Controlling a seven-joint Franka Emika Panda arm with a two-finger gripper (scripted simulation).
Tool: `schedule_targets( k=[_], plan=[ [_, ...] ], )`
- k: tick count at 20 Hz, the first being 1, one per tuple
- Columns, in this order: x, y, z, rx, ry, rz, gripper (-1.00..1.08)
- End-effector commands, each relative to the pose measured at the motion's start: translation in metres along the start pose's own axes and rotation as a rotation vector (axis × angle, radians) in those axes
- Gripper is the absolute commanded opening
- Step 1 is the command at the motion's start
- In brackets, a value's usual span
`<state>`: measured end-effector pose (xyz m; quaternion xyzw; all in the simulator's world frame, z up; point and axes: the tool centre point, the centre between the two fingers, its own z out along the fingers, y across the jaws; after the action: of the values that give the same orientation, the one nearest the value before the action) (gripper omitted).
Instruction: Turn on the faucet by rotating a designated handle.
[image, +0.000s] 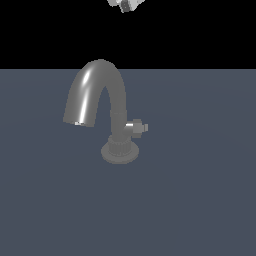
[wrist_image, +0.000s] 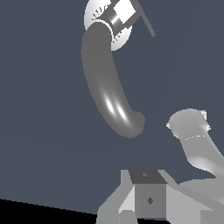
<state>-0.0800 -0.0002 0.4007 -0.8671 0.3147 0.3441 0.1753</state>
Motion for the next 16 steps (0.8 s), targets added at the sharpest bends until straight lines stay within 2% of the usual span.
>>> schedule_targets(
  k=[1,16],
  plan=[
    [0.017,-0.003,0.000,0.038,-0.061,0.062,-1.00],
    [0.114,-0.001,0.024,0.271,-0.434,0.437,-1.00]
  ],
)
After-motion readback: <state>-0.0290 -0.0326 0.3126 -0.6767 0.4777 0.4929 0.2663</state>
